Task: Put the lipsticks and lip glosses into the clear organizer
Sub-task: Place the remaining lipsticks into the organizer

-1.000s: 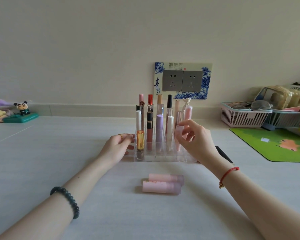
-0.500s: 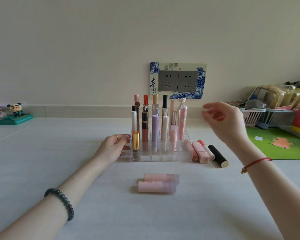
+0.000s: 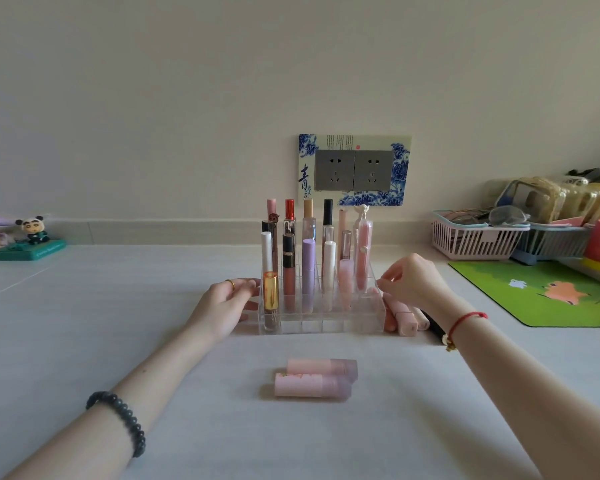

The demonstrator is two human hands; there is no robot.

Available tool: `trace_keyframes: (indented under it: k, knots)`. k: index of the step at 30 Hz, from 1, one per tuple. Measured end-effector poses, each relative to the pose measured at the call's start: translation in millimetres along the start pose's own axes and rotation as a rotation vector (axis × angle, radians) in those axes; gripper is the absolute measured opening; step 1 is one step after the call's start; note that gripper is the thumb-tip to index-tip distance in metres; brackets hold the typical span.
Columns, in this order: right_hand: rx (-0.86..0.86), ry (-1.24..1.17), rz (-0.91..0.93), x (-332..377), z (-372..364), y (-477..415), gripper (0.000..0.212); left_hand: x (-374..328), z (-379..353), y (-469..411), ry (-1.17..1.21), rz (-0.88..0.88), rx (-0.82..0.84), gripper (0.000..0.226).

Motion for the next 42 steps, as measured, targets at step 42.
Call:
trace_keyframes:
  k: [42]
  knots:
    - [-0.442, -0.674, 0.227, 31.3, 93.5, 35.5, 0.010, 3.1, -1.7, -3.1, 0.007, -0.012, 0.023, 0.021]
Point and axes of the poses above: each hand's wrist, its own y-axis away from the middle knuckle, its own z-axis out of the back of the hand, x = y × z, the point moved 10 cm from there along -y, towards the middle knuckle, and after that the axes turned 1 degree about -y, right-handed, at the moved point
